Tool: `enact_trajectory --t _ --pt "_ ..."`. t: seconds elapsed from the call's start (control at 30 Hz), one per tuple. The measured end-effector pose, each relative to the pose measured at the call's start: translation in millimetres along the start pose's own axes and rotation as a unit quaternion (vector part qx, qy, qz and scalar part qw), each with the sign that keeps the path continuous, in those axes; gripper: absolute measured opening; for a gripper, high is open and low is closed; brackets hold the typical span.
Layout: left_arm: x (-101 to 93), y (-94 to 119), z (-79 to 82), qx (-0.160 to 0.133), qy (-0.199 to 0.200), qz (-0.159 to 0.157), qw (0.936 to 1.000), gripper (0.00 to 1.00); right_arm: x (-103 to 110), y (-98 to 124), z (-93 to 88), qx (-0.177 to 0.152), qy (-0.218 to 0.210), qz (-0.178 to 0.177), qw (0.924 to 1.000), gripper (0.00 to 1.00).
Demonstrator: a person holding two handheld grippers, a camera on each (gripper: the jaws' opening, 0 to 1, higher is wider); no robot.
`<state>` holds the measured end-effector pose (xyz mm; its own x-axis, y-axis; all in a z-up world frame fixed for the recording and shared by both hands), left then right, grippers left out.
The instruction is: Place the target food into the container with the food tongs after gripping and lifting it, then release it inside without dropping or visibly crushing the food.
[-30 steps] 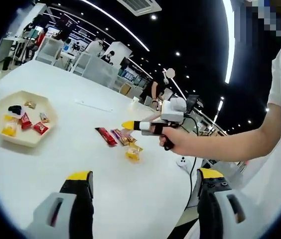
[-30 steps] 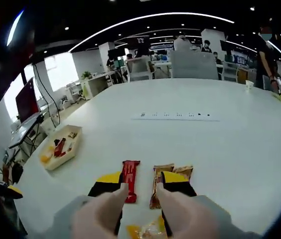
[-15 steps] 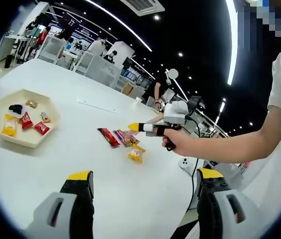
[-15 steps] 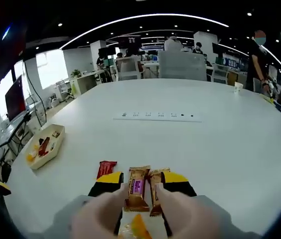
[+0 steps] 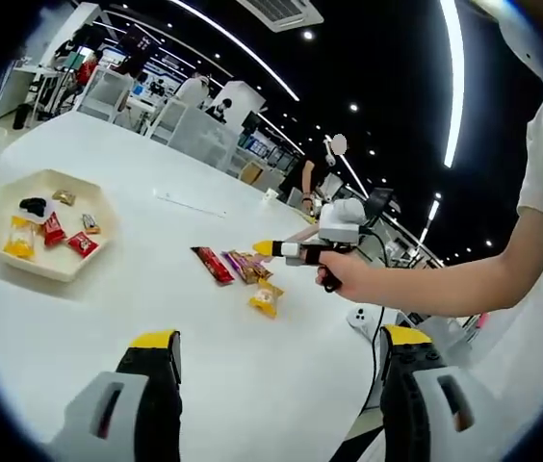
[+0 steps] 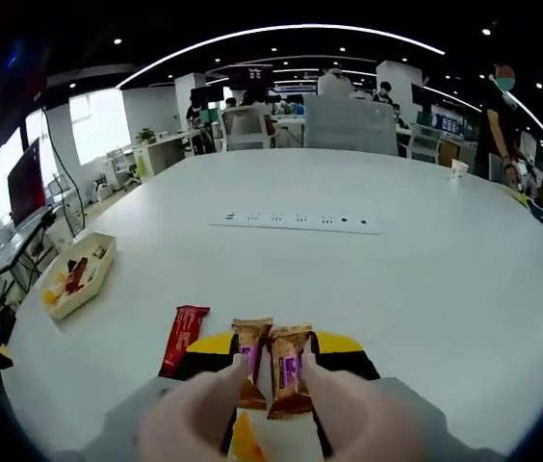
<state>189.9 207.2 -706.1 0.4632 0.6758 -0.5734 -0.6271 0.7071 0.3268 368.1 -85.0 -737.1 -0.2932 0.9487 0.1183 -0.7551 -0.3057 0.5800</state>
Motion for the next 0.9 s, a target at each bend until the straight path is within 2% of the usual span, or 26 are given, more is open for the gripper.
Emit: enact_trajectory --t 0.47,0.9 --pt "3.2 -1 0.9 -0.003 0.008 0.014 0.9999 0.85 -5 -12 -7.9 0.029 0.005 0.008 0.9995 0.29" --pt "4.7 0 1.1 -0.003 0.012 0.02 0.9997 0.85 -9 -16 -9.4 0.037 0.003 0.006 0.9993 0.3"
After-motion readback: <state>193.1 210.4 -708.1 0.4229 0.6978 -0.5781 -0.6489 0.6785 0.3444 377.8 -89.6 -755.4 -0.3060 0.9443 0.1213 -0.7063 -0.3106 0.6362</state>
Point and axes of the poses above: the point that each gripper's makers call its tool centre point, and the gripper's own axes: y roughly backward along the fingers, x roughly to its left, z roughly out of its top, the point moved 9 cm from there along y, roughly backward along the fingers, and after that the axes turned 6 degrees about z, right-handed, at the moved point
